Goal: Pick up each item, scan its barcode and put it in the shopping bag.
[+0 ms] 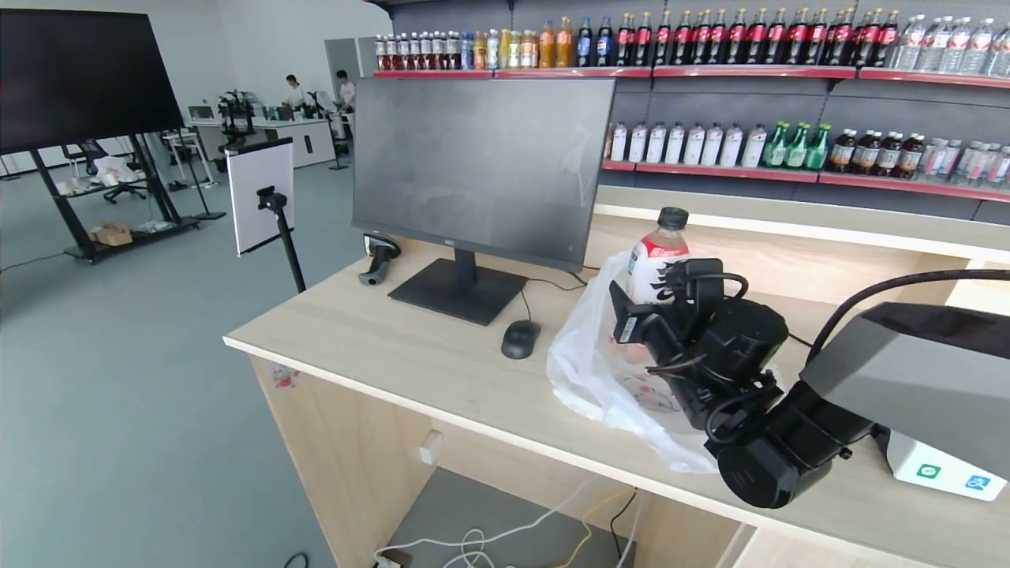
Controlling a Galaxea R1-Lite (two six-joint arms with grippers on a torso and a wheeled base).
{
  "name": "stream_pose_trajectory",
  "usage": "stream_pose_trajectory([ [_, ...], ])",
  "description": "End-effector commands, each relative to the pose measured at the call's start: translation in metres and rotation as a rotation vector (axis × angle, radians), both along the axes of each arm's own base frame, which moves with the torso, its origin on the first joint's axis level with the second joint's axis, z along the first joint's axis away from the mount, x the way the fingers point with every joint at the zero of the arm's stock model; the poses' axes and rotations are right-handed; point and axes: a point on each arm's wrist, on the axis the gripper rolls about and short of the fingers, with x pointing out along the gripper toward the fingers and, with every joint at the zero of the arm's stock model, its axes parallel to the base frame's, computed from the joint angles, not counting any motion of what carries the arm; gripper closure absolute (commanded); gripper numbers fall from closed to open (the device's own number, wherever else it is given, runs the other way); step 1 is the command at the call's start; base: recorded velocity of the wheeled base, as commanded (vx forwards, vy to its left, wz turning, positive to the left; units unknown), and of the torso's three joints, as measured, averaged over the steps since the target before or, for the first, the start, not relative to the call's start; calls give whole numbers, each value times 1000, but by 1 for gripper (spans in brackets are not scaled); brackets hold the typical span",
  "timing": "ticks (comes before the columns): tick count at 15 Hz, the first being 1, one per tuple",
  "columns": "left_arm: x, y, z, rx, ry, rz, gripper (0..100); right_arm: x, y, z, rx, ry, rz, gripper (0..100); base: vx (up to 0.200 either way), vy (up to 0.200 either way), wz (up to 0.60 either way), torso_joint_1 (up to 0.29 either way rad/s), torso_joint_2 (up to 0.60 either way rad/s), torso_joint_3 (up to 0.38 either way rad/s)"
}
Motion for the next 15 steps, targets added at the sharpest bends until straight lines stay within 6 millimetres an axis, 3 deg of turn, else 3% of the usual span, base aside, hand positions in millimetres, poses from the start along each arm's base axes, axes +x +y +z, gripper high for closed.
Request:
stream_pose_trajectory([
  [1, 0, 0, 0, 0, -1, 0, 0, 11, -1, -25, -25, 44, -15, 100, 0, 0, 0, 0, 0, 0],
  [8, 0, 0, 0, -3, 1, 0, 0, 21, -2, -46, -44, 80, -27, 100, 0, 0, 0, 0, 0, 0],
  [15, 0, 0, 0, -4, -1, 0, 0, 21, -2, -52, -47, 94, -25, 100, 0, 0, 0, 0, 0, 0],
])
